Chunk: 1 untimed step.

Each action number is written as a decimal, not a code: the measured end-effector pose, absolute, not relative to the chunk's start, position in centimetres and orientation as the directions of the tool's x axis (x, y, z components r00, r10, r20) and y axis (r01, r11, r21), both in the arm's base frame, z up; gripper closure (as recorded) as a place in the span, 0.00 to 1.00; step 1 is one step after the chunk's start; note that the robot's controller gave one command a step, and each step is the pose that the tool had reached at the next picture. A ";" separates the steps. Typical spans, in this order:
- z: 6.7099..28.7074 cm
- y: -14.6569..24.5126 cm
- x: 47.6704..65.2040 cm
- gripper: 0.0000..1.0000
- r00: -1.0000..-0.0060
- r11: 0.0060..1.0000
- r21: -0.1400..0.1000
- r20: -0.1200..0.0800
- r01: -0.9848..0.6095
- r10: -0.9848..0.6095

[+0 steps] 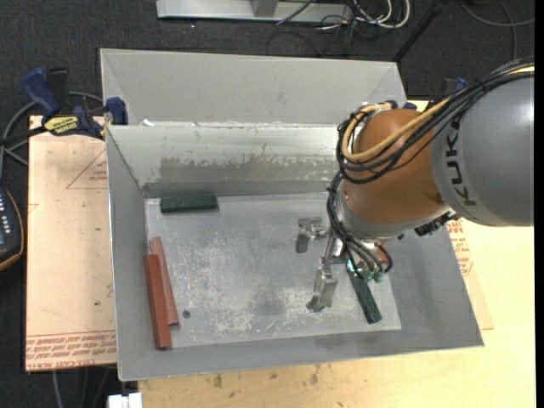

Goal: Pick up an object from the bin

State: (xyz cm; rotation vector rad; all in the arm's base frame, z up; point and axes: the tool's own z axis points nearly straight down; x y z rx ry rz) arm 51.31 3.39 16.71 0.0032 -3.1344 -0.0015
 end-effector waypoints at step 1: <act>6.7 -4.5 49.0 0.00 -0.996 0.996 -0.001 -0.005 -0.089 -0.089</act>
Offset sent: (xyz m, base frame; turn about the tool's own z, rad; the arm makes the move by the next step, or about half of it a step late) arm -0.0235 -0.0756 -0.0971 -0.0949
